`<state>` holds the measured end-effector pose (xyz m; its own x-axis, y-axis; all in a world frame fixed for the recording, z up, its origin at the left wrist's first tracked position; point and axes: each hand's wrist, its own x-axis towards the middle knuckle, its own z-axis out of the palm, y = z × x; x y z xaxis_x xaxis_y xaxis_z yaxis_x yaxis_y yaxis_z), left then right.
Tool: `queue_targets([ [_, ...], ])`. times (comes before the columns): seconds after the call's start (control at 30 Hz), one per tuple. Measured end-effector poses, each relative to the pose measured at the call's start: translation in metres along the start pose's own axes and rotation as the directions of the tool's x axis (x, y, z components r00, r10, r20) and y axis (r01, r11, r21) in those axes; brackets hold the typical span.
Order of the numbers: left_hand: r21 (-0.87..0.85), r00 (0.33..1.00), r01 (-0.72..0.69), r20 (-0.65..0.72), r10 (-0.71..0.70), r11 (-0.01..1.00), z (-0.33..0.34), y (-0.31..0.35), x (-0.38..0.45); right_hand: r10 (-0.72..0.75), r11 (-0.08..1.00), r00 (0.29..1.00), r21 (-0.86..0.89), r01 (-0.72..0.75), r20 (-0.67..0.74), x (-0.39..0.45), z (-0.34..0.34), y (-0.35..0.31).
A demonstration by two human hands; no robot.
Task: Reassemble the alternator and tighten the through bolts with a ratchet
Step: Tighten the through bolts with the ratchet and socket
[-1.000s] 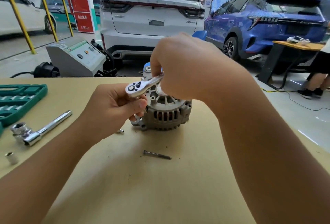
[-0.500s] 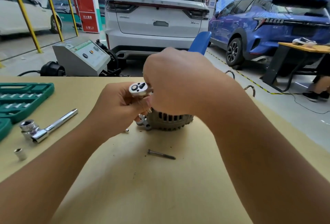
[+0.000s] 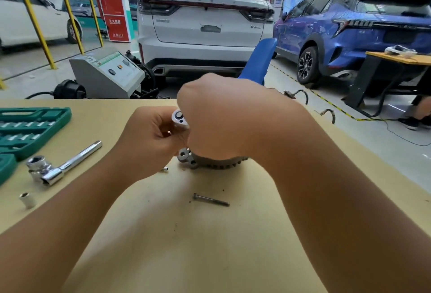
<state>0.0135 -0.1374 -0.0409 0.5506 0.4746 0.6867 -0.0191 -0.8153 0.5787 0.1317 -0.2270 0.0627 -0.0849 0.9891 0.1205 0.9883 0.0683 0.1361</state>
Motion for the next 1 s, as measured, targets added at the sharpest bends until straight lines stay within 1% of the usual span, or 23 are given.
queue_targets([
  [0.07,0.016,0.998,-0.039,0.040,0.039,0.999,-0.002,0.001,-0.001,-0.006,1.000,1.000,0.010,0.006,0.022,-0.002,-0.002,0.000],
  [0.1,0.010,0.998,-0.038,0.050,0.038,0.999,-0.003,-0.002,-0.001,0.003,1.000,1.000,0.026,-0.003,-0.001,-0.005,-0.003,0.003],
  [0.13,-0.002,0.999,-0.016,0.050,0.016,1.000,-0.003,-0.005,-0.001,0.019,1.000,0.999,0.025,-0.019,-0.028,-0.008,-0.005,0.006],
  [0.2,-0.033,0.998,0.034,0.059,-0.032,0.999,-0.002,-0.011,0.000,0.059,0.998,0.990,-0.008,-0.060,-0.130,-0.014,-0.007,0.013],
  [0.27,-0.041,0.998,0.055,0.020,-0.054,0.998,0.003,-0.011,-0.001,0.089,0.996,0.978,-0.015,-0.093,-0.191,-0.017,-0.010,0.014],
  [0.3,-0.038,0.999,0.051,-0.011,-0.052,0.998,0.005,-0.011,-0.002,0.094,0.995,0.980,-0.022,-0.100,-0.176,-0.019,-0.013,0.011],
  [0.37,-0.004,0.996,0.039,-0.081,-0.039,0.999,0.010,-0.007,-0.004,0.061,0.998,0.992,-0.026,-0.064,-0.110,-0.020,-0.013,0.006],
  [0.47,-0.034,0.996,0.038,-0.081,-0.040,0.999,0.013,-0.002,-0.006,0.035,0.999,0.997,-0.025,-0.037,-0.072,-0.024,-0.011,0.006],
  [0.53,-0.048,0.998,0.040,-0.053,-0.042,0.998,0.013,-0.001,-0.005,0.039,0.999,0.999,-0.012,-0.039,-0.025,-0.024,-0.015,0.011],
  [0.57,-0.041,0.998,0.049,-0.046,-0.051,0.998,0.012,-0.001,-0.004,0.059,0.998,0.998,0.009,-0.059,-0.023,-0.024,-0.017,0.015],
  [0.63,-0.027,0.997,0.063,-0.044,-0.064,0.998,0.010,-0.001,-0.003,0.085,0.996,0.994,0.041,-0.083,-0.067,-0.023,-0.020,0.019],
  [0.7,-0.007,0.998,0.053,-0.034,-0.053,0.999,0.008,-0.001,-0.002,0.086,0.996,0.989,0.029,-0.083,-0.118,-0.023,-0.021,0.014],
  [0.73,-0.001,0.998,0.045,-0.037,-0.045,0.999,0.008,0.000,-0.002,0.080,0.997,0.992,0.020,-0.079,-0.100,-0.023,-0.020,0.010],
  [0.83,0.061,0.997,0.022,-0.069,-0.018,0.998,0.011,0.000,-0.004,0.069,0.997,0.997,0.021,-0.070,0.038,-0.022,-0.018,0.001],
  [0.87,0.077,0.996,0.015,-0.088,-0.008,0.997,0.012,-0.001,-0.005,0.069,0.997,0.997,0.019,-0.070,0.042,-0.020,-0.017,0.002],
  [0.93,0.067,0.994,0.023,-0.109,-0.016,0.997,0.012,-0.006,-0.006,0.077,0.997,0.997,0.025,-0.077,-0.026,-0.019,-0.016,0.010],
  [1.0,0.033,0.994,0.059,-0.097,-0.055,0.998,0.011,-0.009,-0.005,0.102,0.995,0.988,0.025,-0.099,-0.117,-0.019,-0.014,0.016],
])
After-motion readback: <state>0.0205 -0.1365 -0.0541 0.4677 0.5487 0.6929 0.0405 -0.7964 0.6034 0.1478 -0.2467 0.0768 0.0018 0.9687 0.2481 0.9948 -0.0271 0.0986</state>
